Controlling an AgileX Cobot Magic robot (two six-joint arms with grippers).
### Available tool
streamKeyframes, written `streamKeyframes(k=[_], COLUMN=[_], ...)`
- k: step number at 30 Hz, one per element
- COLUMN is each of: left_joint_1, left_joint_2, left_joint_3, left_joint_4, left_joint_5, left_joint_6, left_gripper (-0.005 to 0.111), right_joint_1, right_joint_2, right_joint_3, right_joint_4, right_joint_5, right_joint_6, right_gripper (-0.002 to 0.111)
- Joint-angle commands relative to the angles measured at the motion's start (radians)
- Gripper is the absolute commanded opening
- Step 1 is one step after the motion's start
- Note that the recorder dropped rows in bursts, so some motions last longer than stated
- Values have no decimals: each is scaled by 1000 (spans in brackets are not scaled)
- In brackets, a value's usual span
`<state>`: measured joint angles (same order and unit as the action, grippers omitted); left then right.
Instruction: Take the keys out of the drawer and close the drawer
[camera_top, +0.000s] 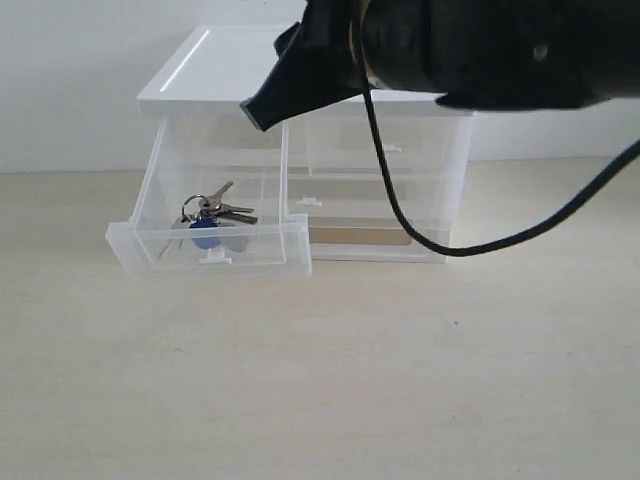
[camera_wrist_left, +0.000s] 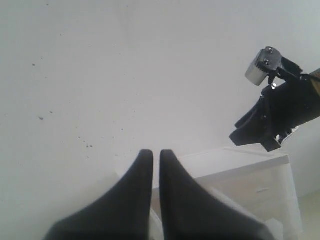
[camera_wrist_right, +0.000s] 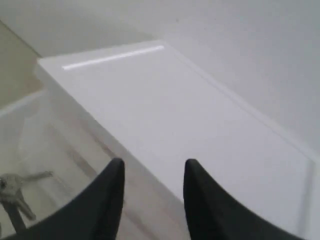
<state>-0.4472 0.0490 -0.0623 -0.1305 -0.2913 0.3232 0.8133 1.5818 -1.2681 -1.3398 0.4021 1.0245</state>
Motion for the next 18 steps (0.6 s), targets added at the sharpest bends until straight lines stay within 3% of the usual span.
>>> streamKeyframes(k=[1,4,8,11,18], left_joint_1=[-4,-4,-4,-4,-4], left_joint_2=[4,4,4,4,4], left_joint_3=[4,4,4,4,4], left_joint_4=[-12,-12,-12,-12,-12], left_joint_5=[-7,1,40,76,82], left_joint_6=[-39,-39,-58,-65,-99], left_gripper=[4,4,4,4,4], right_joint_1=[-1,-16,-5,-5,-5], right_joint_2=[-11,1,29,99,350], right_joint_3=[-135,-214,-278,-358,-633], right_joint_4=[804,1048,1170,1270,1276], right_joint_5=[362,377,255,315,449], right_joint_6=[-753,-967,-1116,-1191,-1217], right_gripper=[35,35,35,35,35])
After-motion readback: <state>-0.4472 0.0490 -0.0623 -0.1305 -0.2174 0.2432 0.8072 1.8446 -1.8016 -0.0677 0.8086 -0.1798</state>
